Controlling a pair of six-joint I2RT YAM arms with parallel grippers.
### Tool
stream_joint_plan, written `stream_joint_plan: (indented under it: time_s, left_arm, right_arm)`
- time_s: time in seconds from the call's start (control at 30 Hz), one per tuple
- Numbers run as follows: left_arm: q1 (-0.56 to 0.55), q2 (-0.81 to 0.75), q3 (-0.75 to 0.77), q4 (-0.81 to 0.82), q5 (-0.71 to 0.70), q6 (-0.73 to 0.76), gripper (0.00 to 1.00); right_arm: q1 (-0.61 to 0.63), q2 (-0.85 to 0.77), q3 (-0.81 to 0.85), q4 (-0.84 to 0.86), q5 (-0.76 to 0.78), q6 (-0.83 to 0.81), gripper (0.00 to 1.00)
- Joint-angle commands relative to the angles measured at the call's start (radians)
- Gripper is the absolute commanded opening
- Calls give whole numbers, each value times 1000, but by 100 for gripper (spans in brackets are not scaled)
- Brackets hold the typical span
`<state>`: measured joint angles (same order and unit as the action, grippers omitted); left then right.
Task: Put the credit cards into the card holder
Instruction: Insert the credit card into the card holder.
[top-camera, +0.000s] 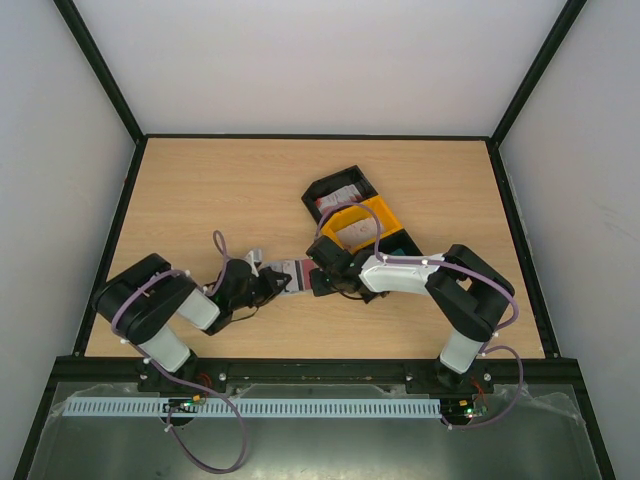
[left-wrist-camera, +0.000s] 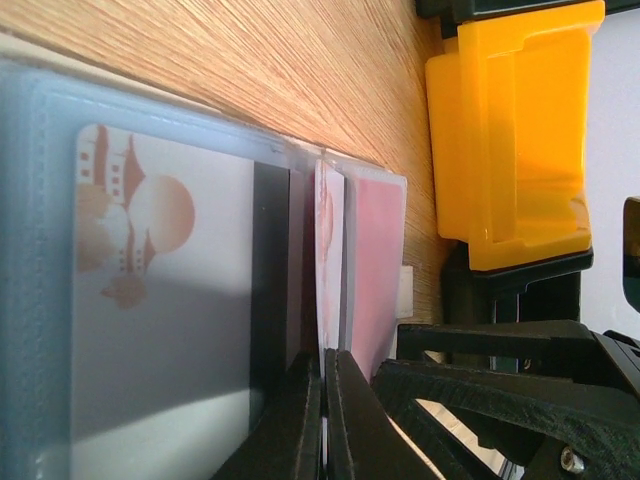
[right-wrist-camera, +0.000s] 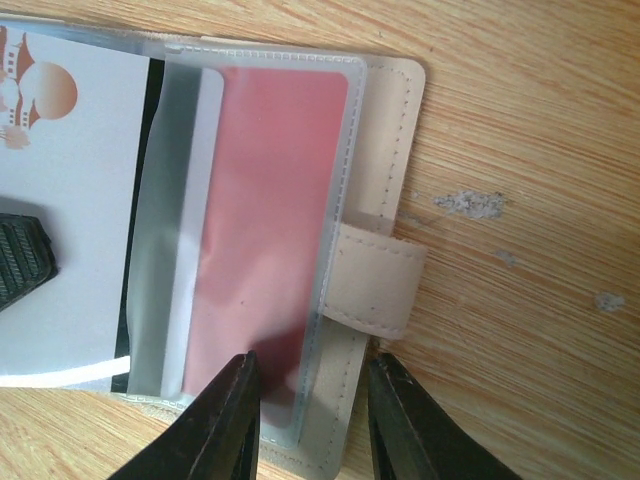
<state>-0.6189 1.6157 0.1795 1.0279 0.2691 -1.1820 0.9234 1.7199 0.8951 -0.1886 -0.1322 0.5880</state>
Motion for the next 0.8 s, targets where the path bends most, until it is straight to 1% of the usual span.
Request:
stream_joint_plan:
  time_s: [0.0,0.17,0.23,0.33,0.47,0.63,0.77]
  left_arm:
    - [-20,44,13,-7,-2,10,3]
    - [-28,62,30,-36,6,15,7]
    - [-28,50,35,-53,13,12,10]
    - [-32,8,67,-175,-4,37,16]
    - [-38,-62,88,-299,-24,62,25]
    - [-46,-126,126,-412,-10,64,45]
    - [-51,-168,168,-549,-22,73,58]
  right_arm:
    - [6,42,-9,-46,0,12,29]
    - [5,42,-9,-45,0,10,28]
    - [6,40,-10,-45,2,11,28]
    - [5,36,-17,-43,7,14,27]
    - [6,19,-29,-35,39,25,22]
    - [6,11,-30,-28,45,36,21]
    - [5,14,-29,-25,43,41,21]
